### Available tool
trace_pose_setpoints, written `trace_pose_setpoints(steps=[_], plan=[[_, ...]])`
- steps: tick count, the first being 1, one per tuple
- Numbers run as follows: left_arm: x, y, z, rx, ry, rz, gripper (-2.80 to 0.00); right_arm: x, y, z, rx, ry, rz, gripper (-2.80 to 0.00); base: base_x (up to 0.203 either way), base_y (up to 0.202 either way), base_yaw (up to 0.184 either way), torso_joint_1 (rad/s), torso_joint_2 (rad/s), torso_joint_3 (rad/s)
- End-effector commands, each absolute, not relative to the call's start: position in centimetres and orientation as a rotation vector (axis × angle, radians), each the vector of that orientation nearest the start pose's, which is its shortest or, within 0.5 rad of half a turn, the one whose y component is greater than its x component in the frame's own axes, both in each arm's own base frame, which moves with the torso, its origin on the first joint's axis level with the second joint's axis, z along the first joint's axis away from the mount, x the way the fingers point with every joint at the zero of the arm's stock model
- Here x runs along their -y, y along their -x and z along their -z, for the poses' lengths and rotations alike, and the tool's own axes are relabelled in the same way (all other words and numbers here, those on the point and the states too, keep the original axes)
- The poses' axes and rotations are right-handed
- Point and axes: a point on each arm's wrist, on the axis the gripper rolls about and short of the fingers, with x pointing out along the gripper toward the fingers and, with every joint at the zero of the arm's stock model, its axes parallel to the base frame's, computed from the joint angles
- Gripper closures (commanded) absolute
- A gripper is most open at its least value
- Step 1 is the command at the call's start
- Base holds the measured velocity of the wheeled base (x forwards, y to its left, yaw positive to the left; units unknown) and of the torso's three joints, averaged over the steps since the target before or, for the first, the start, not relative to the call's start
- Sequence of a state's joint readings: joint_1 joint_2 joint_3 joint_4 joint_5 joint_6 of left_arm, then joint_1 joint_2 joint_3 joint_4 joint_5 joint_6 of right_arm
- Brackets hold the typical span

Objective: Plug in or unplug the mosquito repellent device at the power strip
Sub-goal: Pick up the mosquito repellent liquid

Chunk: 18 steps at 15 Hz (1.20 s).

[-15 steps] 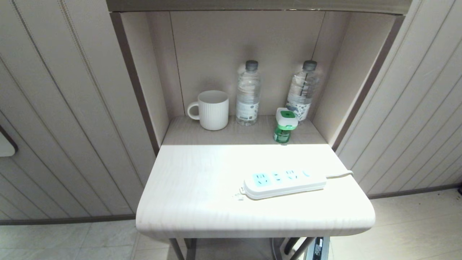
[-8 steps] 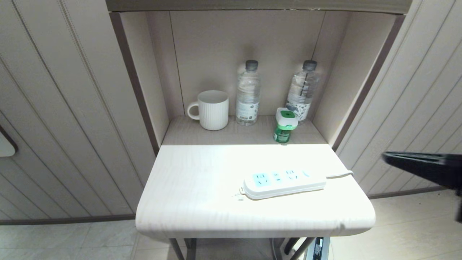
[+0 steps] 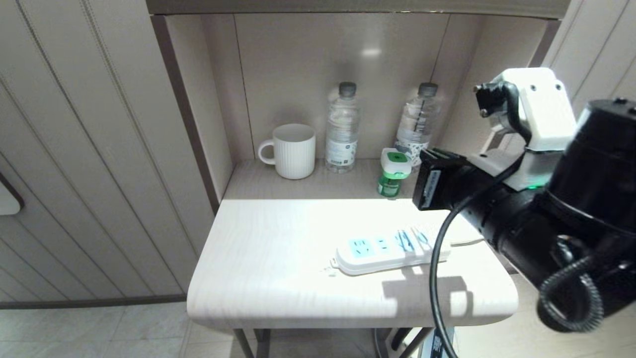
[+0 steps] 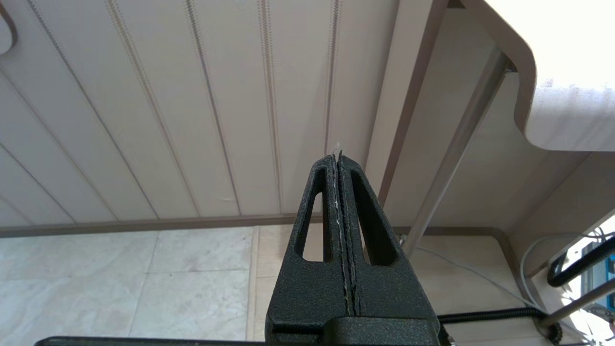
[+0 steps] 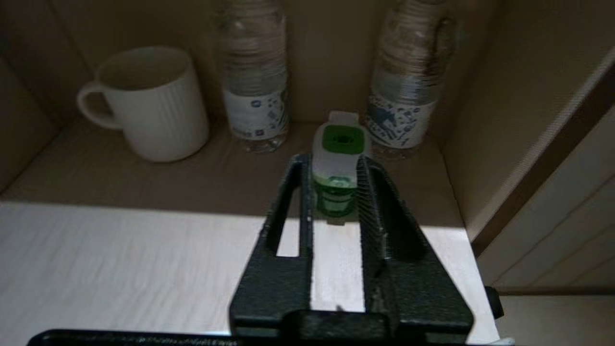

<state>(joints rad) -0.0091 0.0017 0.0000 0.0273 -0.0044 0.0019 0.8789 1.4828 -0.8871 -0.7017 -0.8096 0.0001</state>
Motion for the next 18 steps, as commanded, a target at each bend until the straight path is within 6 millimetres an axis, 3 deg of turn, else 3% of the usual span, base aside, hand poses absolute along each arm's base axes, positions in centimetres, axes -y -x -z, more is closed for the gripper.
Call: trace_pose_setpoints(steps=[1, 6, 8, 9, 13, 18], plan=[[0.0, 2.3, -7.3, -0.031, -0.002, 0.014, 0.0, -19.8, -19.2, -25.8, 0.109, -0.082, -0.022, -2.8, 0.0, 0.0, 0.0, 0.0, 0.0, 0.0], [0.0, 2.3, -7.3, -0.031, -0.002, 0.014, 0.0, -18.2, -22.1, -24.2, 0.117, -0.027, 0.03, -2.8, 0.0, 0.0, 0.0, 0.0, 0.0, 0.0], [0.0, 2.3, -7.3, -0.031, -0.002, 0.014, 0.0, -16.9, -24.7, -22.7, 0.092, -0.012, 0.055, -2.8, 0.0, 0.0, 0.0, 0.0, 0.0, 0.0], [0.0, 2.3, -7.3, -0.031, -0.002, 0.014, 0.0, -16.8, -25.0, -22.6, 0.096, -0.019, 0.049, -2.8, 0.0, 0.0, 0.0, 0.0, 0.0, 0.0], [0.0, 2.3, -7.3, -0.031, -0.002, 0.014, 0.0, -17.3, -27.7, -20.8, 0.076, 0.001, 0.035, -2.8, 0.0, 0.0, 0.0, 0.0, 0.0, 0.0], [0.0, 2.3, -7.3, -0.031, -0.002, 0.014, 0.0, -18.4, -29.5, -20.6, 0.089, -0.004, 0.039, -2.8, 0.0, 0.0, 0.0, 0.0, 0.0, 0.0]])
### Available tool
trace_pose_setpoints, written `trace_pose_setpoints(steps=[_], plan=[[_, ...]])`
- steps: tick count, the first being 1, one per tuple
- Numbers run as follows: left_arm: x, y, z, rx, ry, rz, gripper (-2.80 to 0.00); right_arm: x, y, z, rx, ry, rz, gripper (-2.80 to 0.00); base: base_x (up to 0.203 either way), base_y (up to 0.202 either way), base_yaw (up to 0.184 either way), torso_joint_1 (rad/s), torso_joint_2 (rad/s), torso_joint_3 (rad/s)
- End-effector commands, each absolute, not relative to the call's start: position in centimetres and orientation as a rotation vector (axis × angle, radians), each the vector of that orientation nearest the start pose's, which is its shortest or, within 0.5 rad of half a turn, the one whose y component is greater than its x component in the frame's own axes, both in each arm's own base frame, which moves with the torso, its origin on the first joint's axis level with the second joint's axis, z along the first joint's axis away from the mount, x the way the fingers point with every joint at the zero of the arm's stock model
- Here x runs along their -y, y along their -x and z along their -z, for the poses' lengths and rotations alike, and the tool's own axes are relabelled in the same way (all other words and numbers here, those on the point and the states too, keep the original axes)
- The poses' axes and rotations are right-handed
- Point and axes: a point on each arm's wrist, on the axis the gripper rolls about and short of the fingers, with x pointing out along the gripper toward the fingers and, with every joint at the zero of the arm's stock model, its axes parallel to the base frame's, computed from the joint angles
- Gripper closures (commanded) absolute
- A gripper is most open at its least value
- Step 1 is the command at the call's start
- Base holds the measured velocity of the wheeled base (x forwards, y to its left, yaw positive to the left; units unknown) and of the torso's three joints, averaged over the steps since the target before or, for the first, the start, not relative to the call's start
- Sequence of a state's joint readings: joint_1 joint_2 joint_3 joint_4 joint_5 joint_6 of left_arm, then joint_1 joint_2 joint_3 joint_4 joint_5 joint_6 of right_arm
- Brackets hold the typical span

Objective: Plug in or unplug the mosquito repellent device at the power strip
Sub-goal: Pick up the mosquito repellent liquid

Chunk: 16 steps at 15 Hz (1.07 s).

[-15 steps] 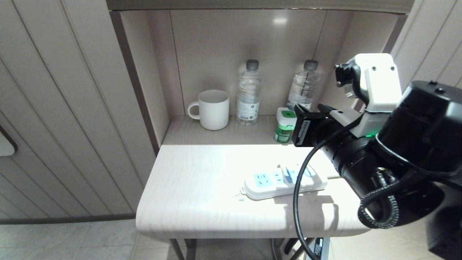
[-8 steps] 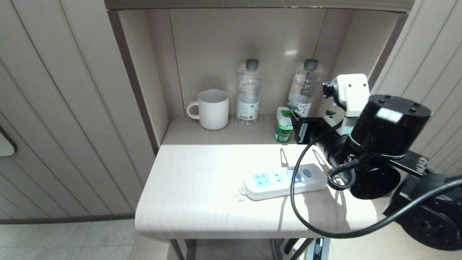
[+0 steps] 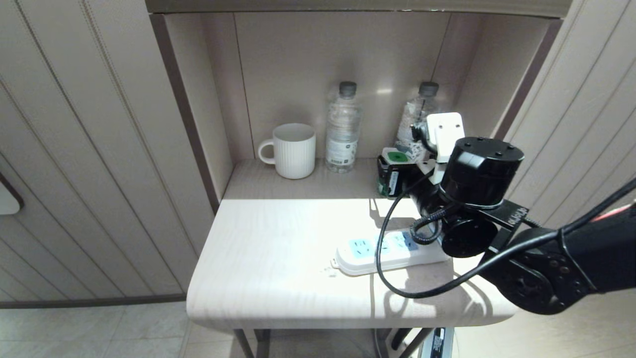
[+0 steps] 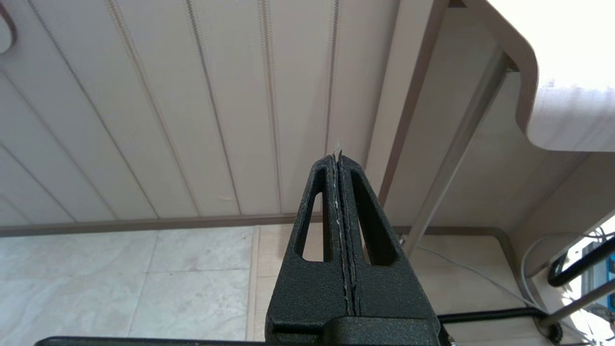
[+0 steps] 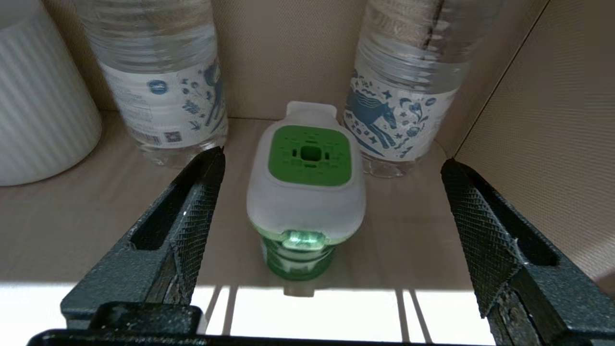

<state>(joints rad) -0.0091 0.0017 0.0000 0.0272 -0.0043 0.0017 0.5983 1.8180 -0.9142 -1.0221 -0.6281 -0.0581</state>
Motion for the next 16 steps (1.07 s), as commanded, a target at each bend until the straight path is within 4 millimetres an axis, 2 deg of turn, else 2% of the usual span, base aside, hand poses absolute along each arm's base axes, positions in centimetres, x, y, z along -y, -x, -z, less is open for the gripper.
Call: trace_pose_setpoints(steps=[1, 7, 11, 16], plan=[[0.0, 2.3, -7.3, -0.031, -0.002, 0.013, 0.0, -18.5, -29.6, -20.7, 0.093, -0.006, 0.039, -2.8, 0.0, 0.0, 0.0, 0.0, 0.0, 0.0], [0.0, 2.3, -7.3, -0.031, -0.002, 0.014, 0.0, -18.0, -32.5, -21.2, 0.129, 0.001, 0.074, -2.8, 0.0, 0.0, 0.0, 0.0, 0.0, 0.0], [0.0, 2.3, -7.3, -0.031, -0.002, 0.014, 0.0, -17.8, -33.4, -21.4, 0.143, 0.014, 0.081, -2.8, 0.0, 0.0, 0.0, 0.0, 0.0, 0.0], [0.0, 2.3, -7.3, -0.031, -0.002, 0.014, 0.0, -18.5, -34.6, -20.7, 0.139, 0.02, 0.075, -2.8, 0.0, 0.0, 0.0, 0.0, 0.0, 0.0]])
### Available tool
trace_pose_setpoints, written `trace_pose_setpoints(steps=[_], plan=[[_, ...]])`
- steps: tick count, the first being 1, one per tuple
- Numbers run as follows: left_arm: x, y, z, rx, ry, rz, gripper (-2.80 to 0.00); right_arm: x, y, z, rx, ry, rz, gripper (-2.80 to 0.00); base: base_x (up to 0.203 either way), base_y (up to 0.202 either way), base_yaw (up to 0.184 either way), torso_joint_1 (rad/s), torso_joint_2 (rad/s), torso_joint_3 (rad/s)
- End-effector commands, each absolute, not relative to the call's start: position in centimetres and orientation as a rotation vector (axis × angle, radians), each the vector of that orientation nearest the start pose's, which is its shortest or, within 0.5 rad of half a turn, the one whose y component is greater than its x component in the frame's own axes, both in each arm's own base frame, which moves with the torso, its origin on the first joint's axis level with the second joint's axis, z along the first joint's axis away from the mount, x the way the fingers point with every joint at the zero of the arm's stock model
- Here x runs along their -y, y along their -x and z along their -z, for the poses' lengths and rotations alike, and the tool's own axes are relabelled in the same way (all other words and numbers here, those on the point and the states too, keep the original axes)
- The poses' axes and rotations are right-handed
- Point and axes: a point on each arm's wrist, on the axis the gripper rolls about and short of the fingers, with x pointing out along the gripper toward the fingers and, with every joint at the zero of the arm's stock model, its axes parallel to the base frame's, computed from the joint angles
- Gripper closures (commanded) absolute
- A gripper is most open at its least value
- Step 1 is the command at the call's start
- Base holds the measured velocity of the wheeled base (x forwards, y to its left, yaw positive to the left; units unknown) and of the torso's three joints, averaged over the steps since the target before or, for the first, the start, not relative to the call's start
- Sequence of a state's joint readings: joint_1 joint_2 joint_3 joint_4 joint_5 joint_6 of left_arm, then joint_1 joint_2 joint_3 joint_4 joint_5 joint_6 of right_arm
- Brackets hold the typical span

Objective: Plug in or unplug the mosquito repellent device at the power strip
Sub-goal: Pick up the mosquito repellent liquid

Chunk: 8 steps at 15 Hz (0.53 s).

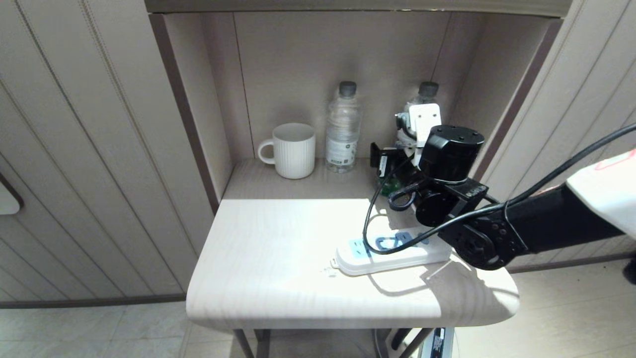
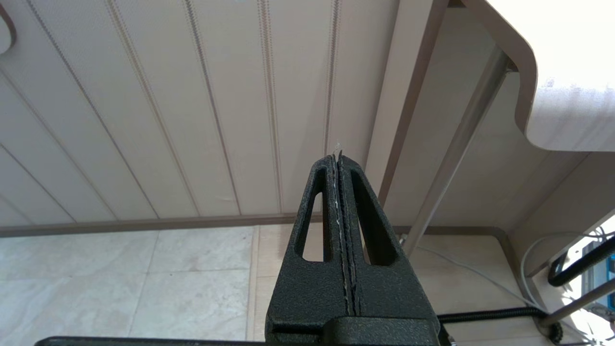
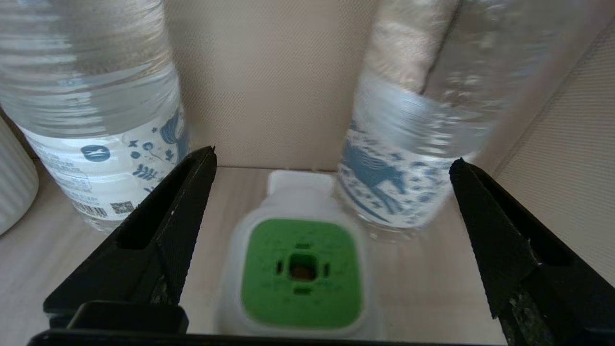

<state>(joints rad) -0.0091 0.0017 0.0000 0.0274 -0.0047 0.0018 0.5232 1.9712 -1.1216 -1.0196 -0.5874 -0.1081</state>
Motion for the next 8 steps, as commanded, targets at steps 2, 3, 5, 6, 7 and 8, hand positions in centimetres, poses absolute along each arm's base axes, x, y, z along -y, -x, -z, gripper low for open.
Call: trace_pose_setpoints(steps=[2, 3, 5, 6, 7, 8], plan=[[0.0, 2.3, -7.3, -0.031, -0.002, 0.014, 0.0, -18.8, -35.1, -20.4, 0.138, 0.022, 0.072, -2.8, 0.0, 0.0, 0.0, 0.0, 0.0, 0.0], [0.0, 2.3, -7.3, -0.031, -0.002, 0.014, 0.0, -18.8, -35.2, -20.4, 0.138, 0.022, 0.072, -2.8, 0.0, 0.0, 0.0, 0.0, 0.0, 0.0], [0.0, 2.3, -7.3, -0.031, -0.002, 0.014, 0.0, -19.1, -35.7, -20.0, 0.138, 0.045, 0.074, -2.8, 0.0, 0.0, 0.0, 0.0, 0.0, 0.0], [0.0, 2.3, -7.3, -0.031, -0.002, 0.013, 0.0, -19.0, -35.8, -20.2, 0.143, 0.042, 0.076, -2.8, 0.0, 0.0, 0.0, 0.0, 0.0, 0.0], [0.0, 2.3, -7.3, -0.031, -0.002, 0.014, 0.0, -18.8, -35.9, -20.3, 0.145, 0.041, 0.079, -2.8, 0.0, 0.0, 0.0, 0.0, 0.0, 0.0], [0.0, 2.3, -7.3, -0.031, -0.002, 0.014, 0.0, -18.7, -35.9, -20.4, 0.148, 0.04, 0.079, -2.8, 0.0, 0.0, 0.0, 0.0, 0.0, 0.0]])
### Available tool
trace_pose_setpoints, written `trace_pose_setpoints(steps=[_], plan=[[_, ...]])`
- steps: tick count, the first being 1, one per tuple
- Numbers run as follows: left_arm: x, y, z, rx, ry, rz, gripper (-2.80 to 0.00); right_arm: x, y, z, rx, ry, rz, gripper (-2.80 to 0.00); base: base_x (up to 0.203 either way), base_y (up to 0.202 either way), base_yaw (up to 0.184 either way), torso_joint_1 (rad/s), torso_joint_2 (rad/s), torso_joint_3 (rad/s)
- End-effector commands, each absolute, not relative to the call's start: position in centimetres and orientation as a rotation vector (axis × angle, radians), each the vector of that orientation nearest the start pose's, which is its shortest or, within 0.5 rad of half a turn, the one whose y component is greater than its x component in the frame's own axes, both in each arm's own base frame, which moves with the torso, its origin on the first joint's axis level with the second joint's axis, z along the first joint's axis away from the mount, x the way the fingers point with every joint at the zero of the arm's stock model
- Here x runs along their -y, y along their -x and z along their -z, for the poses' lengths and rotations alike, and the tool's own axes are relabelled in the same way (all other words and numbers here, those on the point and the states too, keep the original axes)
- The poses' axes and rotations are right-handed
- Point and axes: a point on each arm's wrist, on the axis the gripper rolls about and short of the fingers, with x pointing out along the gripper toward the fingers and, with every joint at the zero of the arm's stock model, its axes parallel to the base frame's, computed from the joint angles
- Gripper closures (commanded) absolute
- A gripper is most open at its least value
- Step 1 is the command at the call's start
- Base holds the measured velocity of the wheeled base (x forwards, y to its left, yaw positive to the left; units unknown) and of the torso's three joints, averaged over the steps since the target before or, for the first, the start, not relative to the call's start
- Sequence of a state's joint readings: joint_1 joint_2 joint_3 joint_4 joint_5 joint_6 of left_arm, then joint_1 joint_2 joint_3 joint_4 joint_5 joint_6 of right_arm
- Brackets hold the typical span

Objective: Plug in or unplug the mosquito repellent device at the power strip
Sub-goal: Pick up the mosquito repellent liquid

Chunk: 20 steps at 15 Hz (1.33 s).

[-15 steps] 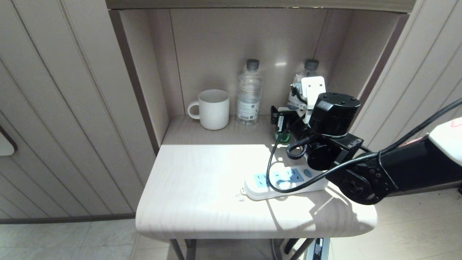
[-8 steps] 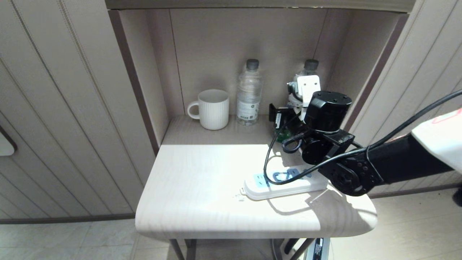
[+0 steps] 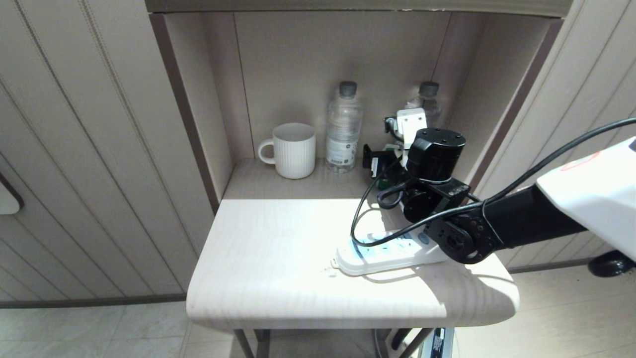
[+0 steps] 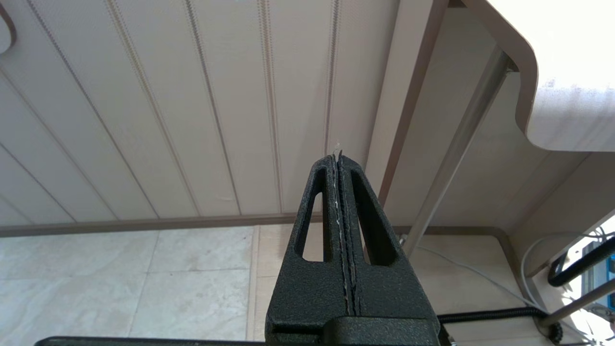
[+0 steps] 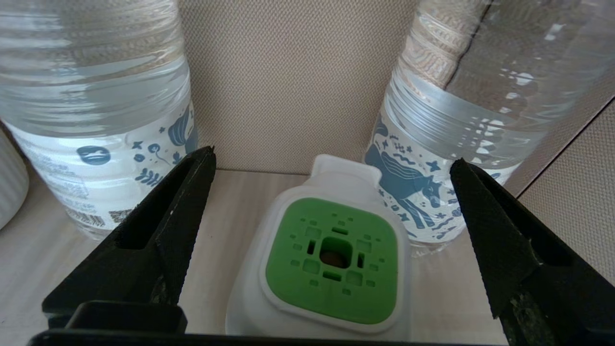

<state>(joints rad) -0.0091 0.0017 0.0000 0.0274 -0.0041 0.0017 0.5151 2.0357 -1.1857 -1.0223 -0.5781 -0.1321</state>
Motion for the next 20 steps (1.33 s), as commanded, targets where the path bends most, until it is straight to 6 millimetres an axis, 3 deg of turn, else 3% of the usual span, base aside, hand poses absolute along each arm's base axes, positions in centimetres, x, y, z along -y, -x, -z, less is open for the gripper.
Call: trace_pose_setpoints(steps=[1, 10, 20], plan=[[0.0, 2.3, -7.3, -0.031, -0.002, 0.014, 0.0, -18.7, -35.9, -20.5, 0.149, 0.04, 0.08, -2.8, 0.0, 0.0, 0.0, 0.0, 0.0, 0.0], [0.0, 2.3, -7.3, -0.031, -0.002, 0.014, 0.0, -18.0, -33.8, -21.9, 0.161, 0.04, 0.07, -2.8, 0.0, 0.0, 0.0, 0.0, 0.0, 0.0], [0.0, 2.3, -7.3, -0.031, -0.002, 0.014, 0.0, -18.2, -34.7, -20.9, 0.15, 0.053, 0.055, -2.8, 0.0, 0.0, 0.0, 0.0, 0.0, 0.0]])
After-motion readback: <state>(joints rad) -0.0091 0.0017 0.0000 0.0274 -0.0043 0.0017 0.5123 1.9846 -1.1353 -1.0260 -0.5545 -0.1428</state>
